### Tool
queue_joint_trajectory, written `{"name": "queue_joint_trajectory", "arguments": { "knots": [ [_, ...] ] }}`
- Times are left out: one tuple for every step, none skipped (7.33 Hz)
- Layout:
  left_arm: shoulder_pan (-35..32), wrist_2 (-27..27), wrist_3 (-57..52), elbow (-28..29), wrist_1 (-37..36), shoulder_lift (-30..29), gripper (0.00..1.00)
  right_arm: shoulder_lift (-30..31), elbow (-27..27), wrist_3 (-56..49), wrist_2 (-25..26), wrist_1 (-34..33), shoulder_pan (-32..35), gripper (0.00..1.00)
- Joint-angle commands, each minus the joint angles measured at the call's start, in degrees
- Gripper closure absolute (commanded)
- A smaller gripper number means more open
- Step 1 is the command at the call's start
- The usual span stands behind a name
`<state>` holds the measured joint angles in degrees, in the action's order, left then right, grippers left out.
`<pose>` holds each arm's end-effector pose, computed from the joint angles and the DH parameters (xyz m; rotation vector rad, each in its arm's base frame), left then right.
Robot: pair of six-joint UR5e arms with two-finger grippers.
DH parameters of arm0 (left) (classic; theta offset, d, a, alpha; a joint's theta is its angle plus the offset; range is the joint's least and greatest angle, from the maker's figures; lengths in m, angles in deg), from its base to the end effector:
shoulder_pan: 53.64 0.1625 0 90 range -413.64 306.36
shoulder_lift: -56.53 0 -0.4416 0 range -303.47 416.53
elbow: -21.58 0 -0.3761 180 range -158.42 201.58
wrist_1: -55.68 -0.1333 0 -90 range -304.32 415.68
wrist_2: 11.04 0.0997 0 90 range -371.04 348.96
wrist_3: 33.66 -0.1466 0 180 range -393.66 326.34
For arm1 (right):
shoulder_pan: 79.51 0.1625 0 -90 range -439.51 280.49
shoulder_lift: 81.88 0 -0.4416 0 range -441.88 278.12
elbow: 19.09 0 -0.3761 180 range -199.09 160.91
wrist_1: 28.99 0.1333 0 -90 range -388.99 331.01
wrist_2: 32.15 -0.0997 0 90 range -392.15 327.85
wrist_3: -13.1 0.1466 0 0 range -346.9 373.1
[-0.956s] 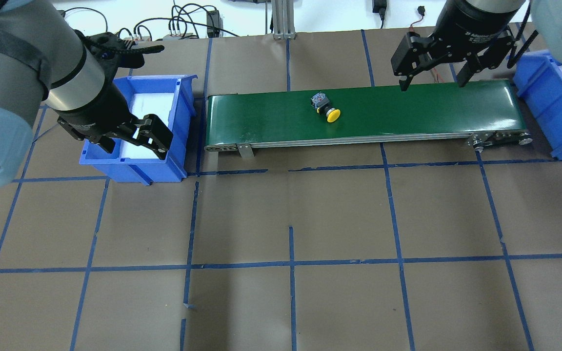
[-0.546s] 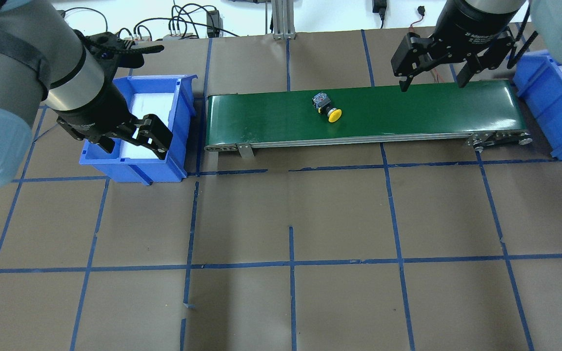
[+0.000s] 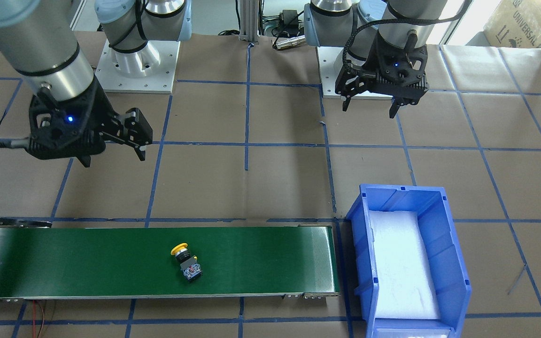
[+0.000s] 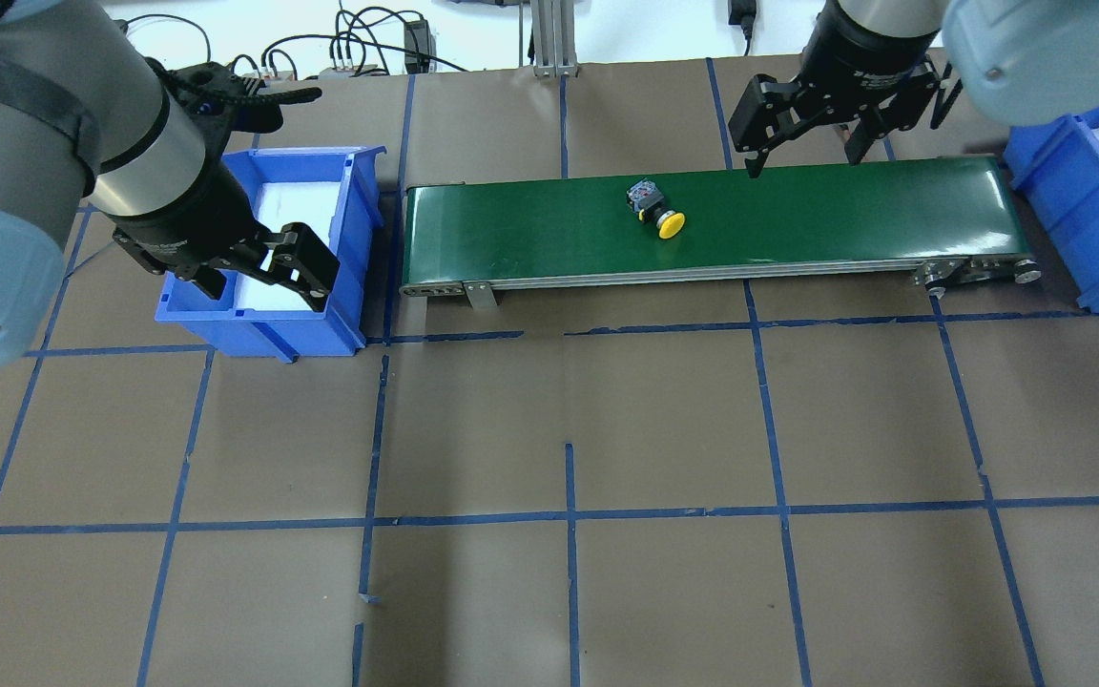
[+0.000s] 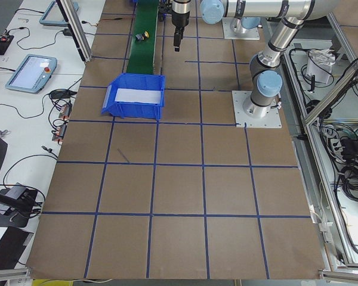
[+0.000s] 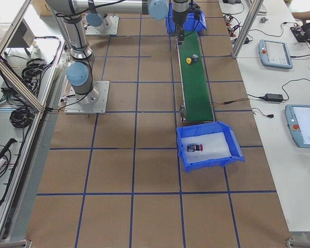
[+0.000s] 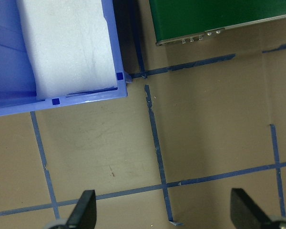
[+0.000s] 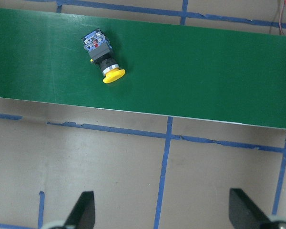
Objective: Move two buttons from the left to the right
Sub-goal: 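Lower the right gripper onto the yellow-capped button on the belt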
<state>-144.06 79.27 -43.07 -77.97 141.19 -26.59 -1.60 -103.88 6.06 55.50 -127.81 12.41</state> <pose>-0.1356 -0.4261 0.4400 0.2683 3.1218 -0.0490 0.1580 -0.5549 0.4296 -0.2447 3.0920 -0.1194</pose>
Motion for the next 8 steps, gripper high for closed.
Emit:
{"name": "queue_joint_trajectory", "arguments": {
  "knots": [
    [-0.01,-0.05,0.10,0.14,-0.08,-0.03,0.00,-9.57,3.20,-1.84,0.24,-7.77,3.60,0.00],
    [0.07,-0.05,0.01,0.06,-0.08,-0.12,0.00,-13.09,5.93,-2.45,0.25,-7.88,4.05,0.00],
    [0.07,-0.05,0.01,-0.03,0.00,-0.20,0.00,-16.52,8.13,-2.72,0.33,-8.05,4.32,0.00],
    [0.07,-0.05,0.01,-0.03,0.00,-0.20,0.00,-19.43,9.89,-2.90,0.60,-9.19,4.93,0.00],
    [0.07,-0.05,0.01,-0.03,0.00,-0.20,0.00,-20.76,10.78,-2.73,0.60,-9.29,4.93,0.00],
    [0.07,-0.05,0.01,-0.03,0.00,-0.20,0.00,-21.99,11.40,-2.12,0.51,-9.46,4.85,0.00],
    [0.07,-0.05,0.01,-0.03,0.00,-0.20,0.00,-23.14,11.93,-2.37,0.16,-9.64,4.50,0.00],
    [0.07,-0.05,0.01,-0.03,0.00,-0.20,0.00,-24.54,11.93,-2.81,0.16,-12.16,4.32,0.00]
  ]
}}
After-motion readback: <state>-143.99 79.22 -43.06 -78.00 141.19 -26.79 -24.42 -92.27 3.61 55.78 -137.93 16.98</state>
